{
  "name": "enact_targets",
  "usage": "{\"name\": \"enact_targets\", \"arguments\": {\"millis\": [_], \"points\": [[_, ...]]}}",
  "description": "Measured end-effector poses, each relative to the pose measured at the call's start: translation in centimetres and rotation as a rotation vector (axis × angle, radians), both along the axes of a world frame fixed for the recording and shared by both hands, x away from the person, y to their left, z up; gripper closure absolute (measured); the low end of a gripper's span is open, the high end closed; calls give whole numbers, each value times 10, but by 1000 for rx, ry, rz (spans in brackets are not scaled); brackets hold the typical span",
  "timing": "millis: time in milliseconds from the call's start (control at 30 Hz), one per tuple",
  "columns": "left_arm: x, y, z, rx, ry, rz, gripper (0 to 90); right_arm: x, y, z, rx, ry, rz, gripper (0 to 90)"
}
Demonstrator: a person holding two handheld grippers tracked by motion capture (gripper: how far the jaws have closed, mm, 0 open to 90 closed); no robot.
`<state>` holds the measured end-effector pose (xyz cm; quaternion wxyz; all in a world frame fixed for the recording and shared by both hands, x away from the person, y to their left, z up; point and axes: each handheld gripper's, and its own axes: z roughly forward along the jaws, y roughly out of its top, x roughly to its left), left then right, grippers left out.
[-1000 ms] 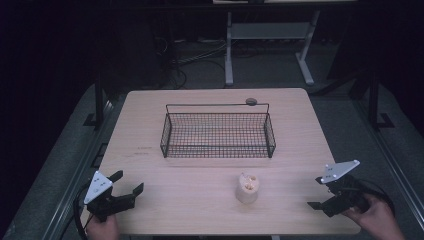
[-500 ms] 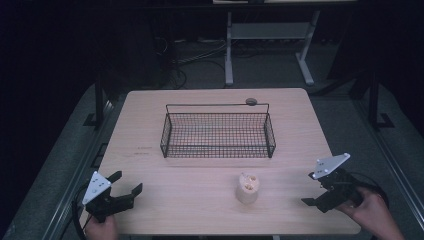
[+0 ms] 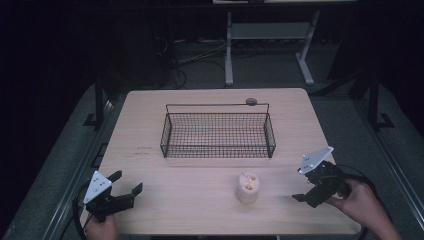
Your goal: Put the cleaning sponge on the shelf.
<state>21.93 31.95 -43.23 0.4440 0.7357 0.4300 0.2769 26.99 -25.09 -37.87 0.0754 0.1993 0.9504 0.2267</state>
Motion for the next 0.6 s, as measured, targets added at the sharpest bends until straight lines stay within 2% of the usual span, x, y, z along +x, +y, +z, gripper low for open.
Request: {"name": "enact_targets", "arguments": {"millis": [367, 600], "points": [[0, 2, 0, -6, 1, 6, 139, 2, 17, 7, -15, 4, 46, 155], [0, 1, 0, 3, 1, 3, 139, 6, 28, 9, -28, 27, 63, 154]]}}
